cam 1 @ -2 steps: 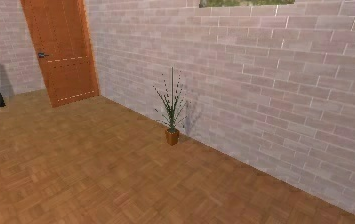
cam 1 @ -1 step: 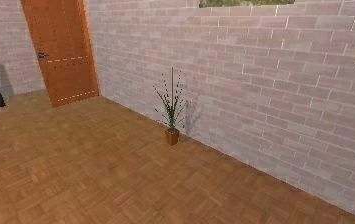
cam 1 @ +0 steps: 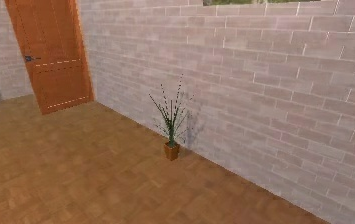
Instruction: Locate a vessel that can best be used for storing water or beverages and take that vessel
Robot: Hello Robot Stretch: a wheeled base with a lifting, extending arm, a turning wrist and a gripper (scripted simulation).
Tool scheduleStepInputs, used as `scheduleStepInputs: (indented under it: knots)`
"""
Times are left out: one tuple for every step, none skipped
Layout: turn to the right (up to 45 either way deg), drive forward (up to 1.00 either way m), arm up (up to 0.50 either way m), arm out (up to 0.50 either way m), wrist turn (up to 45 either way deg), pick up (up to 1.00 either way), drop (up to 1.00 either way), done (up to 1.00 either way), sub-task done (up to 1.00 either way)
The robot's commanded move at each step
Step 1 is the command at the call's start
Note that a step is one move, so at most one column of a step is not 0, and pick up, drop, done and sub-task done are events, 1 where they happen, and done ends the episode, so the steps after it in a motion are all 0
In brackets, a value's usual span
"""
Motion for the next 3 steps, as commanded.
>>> scheduleStepInputs:
  knots:
    - [-45.0,0.0,0.0,0.0,0.0,0.0,0.0,0.0,0.0]
    - [-42.0,0.0,0.0,0.0,0.0,0.0,0.0,0.0,0.0]
    - [0.0,0.4,0.0,0.0,0.0,0.0,0.0,0.0,0.0]
